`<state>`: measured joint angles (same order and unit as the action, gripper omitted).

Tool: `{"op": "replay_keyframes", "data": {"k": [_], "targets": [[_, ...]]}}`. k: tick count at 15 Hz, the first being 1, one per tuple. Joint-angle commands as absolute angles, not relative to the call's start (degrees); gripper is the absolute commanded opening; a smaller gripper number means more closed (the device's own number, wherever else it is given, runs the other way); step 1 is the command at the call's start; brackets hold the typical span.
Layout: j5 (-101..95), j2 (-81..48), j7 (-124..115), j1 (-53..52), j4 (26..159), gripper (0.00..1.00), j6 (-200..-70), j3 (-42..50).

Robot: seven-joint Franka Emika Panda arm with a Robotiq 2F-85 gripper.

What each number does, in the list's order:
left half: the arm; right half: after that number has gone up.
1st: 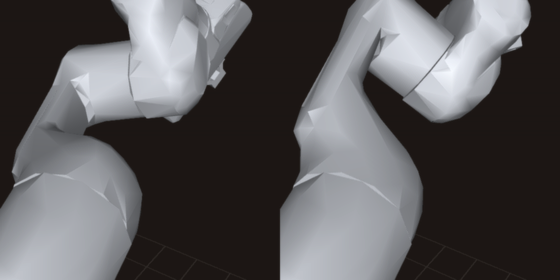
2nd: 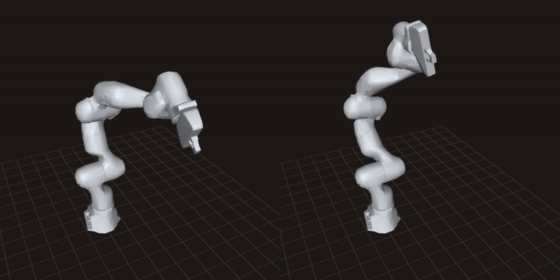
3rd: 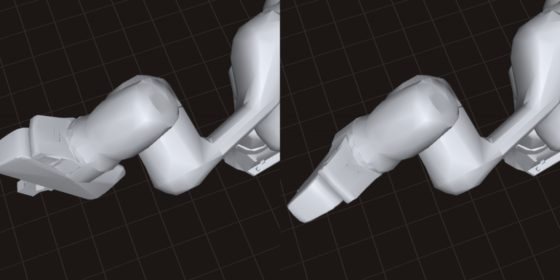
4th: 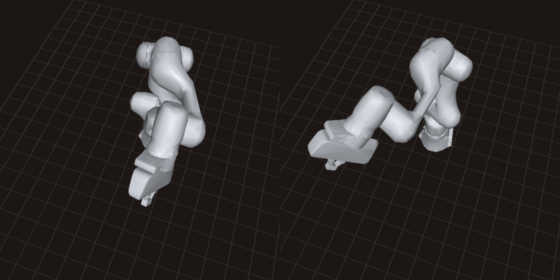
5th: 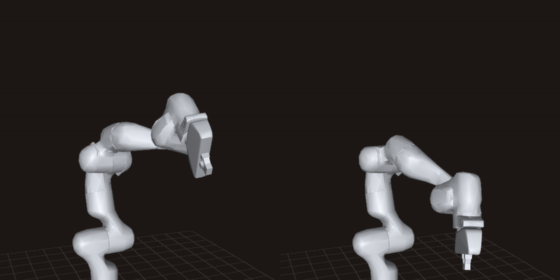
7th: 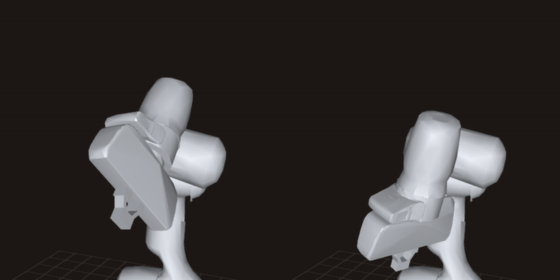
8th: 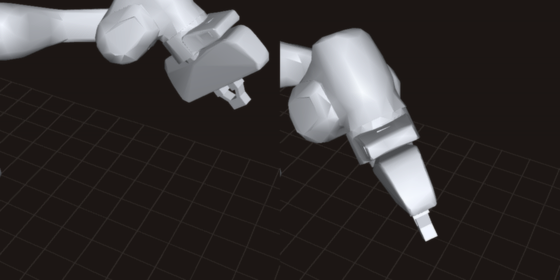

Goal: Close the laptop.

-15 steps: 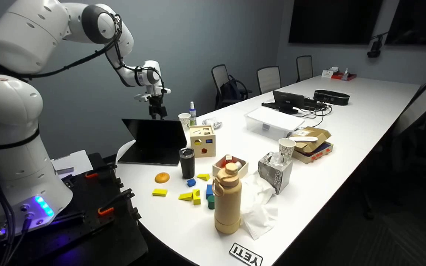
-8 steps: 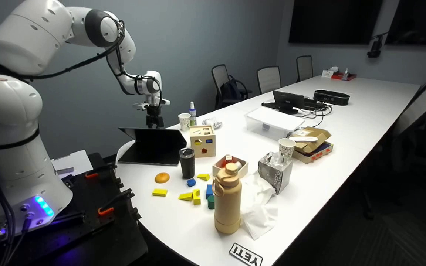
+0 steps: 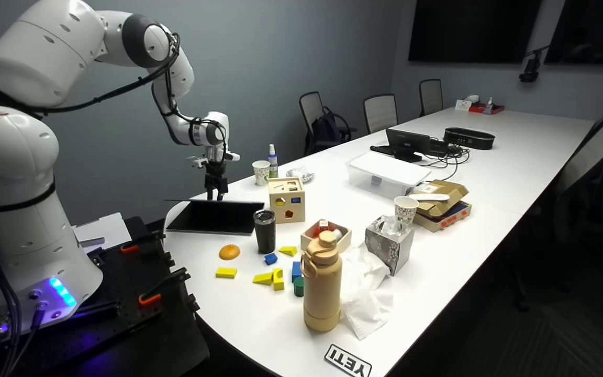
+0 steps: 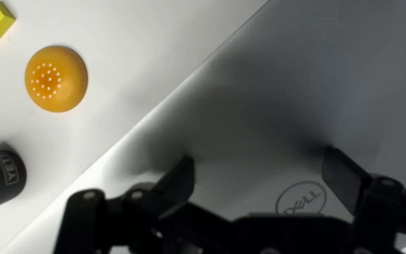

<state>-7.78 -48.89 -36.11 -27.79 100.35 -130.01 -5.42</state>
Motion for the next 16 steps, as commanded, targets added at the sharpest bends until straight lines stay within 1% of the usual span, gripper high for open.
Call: {"op": "replay_keyframes", "data": {"k": [1,4,8,16], "targets": [[-6.49,-49.00,-35.79,-27.94,105.42,1.00,-136.80,-5.38],[-6.17,-49.46,-35.91,-28.31,107.86,1.00,-141.86,-5.21],[-4.93,-47.70,-35.67,-28.03,109.46,1.00,-144.80,-5.37],[-5.84,-33.77,-35.81,-28.32,112.85,1.00,-138.88,-4.75]]}}
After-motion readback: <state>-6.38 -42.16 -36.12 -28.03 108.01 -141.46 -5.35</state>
